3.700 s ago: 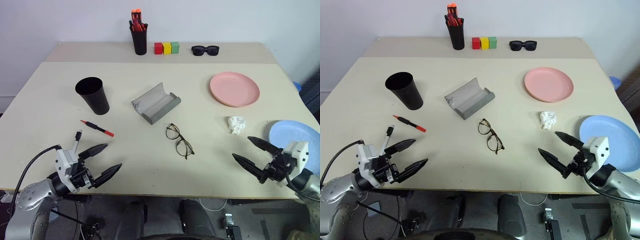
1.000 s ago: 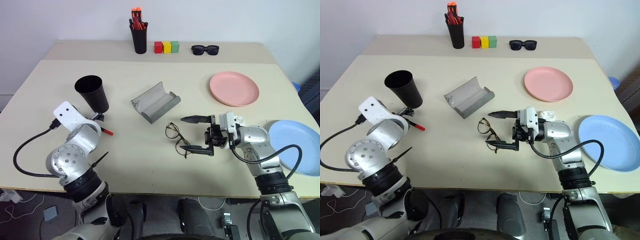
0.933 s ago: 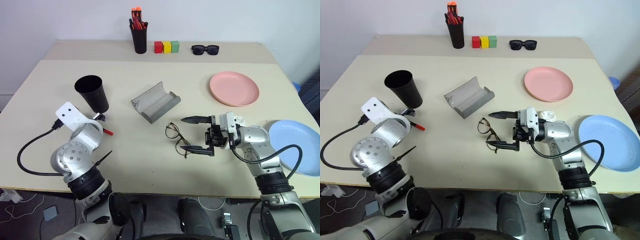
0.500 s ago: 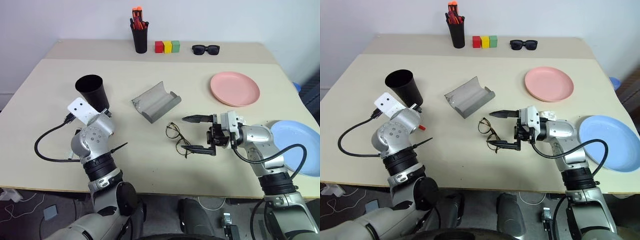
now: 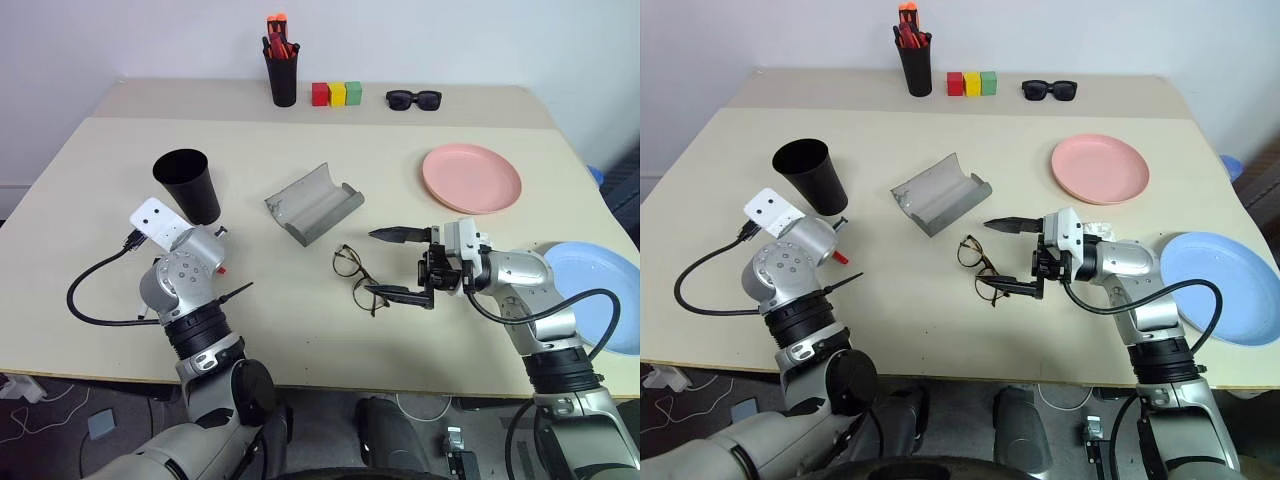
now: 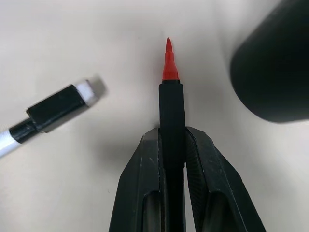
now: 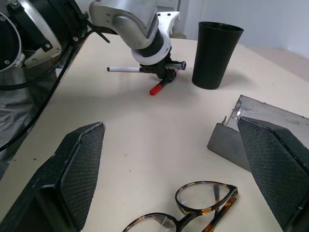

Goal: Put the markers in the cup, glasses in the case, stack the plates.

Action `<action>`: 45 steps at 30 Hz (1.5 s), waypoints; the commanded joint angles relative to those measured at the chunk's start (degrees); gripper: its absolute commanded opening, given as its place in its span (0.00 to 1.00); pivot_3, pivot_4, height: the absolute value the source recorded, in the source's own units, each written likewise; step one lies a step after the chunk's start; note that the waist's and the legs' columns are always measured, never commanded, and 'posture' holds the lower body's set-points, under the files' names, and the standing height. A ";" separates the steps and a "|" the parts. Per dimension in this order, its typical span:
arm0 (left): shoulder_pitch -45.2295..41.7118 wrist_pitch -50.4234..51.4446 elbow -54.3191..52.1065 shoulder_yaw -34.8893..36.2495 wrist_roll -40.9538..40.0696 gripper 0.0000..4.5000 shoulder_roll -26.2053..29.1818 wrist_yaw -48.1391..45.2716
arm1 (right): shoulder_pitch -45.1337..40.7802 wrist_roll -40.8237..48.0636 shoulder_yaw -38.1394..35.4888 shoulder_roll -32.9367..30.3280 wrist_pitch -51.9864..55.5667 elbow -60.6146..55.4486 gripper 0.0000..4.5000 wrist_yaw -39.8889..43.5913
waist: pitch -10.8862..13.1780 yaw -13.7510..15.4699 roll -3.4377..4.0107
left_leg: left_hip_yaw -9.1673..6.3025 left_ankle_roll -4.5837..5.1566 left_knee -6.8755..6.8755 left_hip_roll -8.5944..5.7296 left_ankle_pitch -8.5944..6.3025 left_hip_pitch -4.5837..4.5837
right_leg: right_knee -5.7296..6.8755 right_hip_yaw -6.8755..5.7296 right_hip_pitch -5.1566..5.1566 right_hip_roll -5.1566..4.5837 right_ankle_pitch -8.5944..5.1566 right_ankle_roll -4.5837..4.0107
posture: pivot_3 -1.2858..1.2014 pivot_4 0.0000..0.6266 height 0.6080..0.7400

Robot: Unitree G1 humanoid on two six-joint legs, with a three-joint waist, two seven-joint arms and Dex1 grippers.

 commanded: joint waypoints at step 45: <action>-2.44 -71.06 24.08 -36.31 34.79 0.08 32.75 -46.06 | -10.53 -0.32 -3.41 14.63 -8.79 14.90 1.00 -9.96 | 0.28 -0.40 0.10 | 0.01 -0.15 -0.20 0.04 0.12 -0.06 | 0.10 0.04 -0.26 0.03 0.04 -0.04 | 0.52 0.24 1.00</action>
